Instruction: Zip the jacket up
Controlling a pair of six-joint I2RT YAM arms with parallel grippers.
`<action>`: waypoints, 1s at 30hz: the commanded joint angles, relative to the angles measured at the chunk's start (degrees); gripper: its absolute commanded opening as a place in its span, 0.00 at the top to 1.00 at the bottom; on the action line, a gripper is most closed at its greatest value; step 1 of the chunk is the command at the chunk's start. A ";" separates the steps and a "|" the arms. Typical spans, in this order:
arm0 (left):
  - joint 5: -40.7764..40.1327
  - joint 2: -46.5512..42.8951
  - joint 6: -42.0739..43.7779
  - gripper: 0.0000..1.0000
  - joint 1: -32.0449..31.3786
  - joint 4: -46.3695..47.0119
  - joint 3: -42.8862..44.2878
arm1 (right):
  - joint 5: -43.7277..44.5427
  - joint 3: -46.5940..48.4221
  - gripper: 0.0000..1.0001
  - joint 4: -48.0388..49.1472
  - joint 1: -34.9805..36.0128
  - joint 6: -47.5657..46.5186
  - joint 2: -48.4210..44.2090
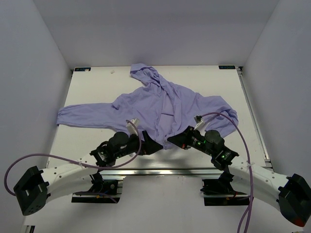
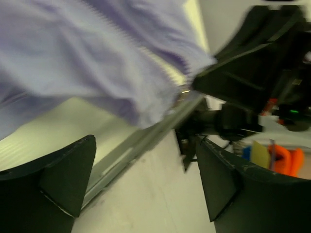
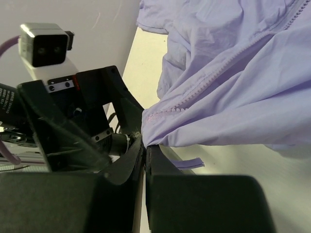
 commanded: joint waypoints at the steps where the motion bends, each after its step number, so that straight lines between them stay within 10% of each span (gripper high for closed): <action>1: 7.57 2.33 1.15 0.09 0.50 14.19 1.10 | -0.61 -0.44 1.00 4.00 0.12 0.60 -0.27; 13: 16.45 10.33 1.24 0.26 5.95 23.16 1.72 | 0.27 1.32 1.00 1.89 0.12 -0.72 -0.62; 30: 22.17 14.56 1.06 0.79 7.09 28.70 3.13 | 0.63 1.41 1.00 3.38 0.12 -0.19 0.26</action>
